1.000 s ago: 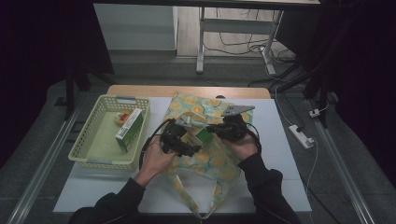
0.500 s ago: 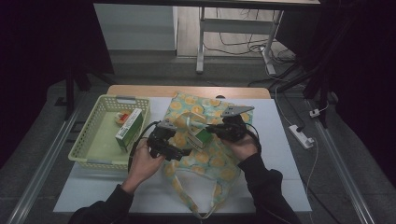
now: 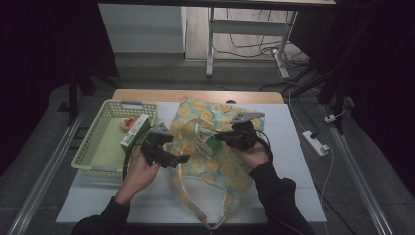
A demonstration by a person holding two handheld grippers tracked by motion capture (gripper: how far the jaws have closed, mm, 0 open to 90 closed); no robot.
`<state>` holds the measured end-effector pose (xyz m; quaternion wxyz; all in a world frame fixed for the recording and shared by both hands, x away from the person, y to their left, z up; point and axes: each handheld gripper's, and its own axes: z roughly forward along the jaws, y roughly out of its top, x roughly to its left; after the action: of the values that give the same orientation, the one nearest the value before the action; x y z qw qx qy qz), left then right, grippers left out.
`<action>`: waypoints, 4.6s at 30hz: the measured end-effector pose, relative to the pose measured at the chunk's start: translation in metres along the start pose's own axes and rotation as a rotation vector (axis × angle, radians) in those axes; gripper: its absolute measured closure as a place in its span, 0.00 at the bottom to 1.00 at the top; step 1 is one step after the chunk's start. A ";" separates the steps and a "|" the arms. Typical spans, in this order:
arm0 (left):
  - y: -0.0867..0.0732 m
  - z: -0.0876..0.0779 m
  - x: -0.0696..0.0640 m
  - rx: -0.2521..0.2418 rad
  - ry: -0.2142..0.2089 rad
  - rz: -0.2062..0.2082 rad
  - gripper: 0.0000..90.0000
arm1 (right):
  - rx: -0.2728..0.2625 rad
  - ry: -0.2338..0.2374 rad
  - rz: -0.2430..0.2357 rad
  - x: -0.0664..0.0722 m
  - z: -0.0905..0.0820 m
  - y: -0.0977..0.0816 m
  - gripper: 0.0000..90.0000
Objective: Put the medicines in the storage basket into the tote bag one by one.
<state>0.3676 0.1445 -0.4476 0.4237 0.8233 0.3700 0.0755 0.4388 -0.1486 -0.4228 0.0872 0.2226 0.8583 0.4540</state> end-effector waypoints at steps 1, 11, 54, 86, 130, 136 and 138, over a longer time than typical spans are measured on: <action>0.000 0.000 0.000 0.000 0.000 0.000 0.00 | -0.003 0.001 0.000 0.000 0.000 0.000 0.99; -0.010 -0.023 0.018 -0.028 -0.007 -0.033 0.00 | -0.002 0.001 0.002 0.000 -0.001 0.000 0.99; -0.055 -0.069 0.090 0.089 0.312 -0.219 0.00 | -0.001 -0.002 0.018 -0.004 -0.002 -0.002 0.99; -0.062 -0.054 0.093 0.208 0.394 -0.255 0.60 | 0.002 -0.004 0.017 -0.005 -0.002 -0.003 0.99; -0.041 -0.118 0.069 0.033 0.381 -0.193 0.69 | -0.018 -0.021 0.023 -0.008 -0.007 -0.002 0.99; -0.036 -0.121 0.060 0.026 0.341 -0.177 0.69 | -0.031 -0.021 0.023 -0.007 -0.009 -0.001 0.99; -0.036 -0.121 0.059 0.023 0.334 -0.180 0.69 | -0.033 -0.022 0.022 -0.007 -0.009 0.000 0.99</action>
<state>0.3373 0.2748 -0.4097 0.3518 0.7679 0.5081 0.1685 0.4414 -0.1587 -0.4182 0.0954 0.2357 0.8471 0.4667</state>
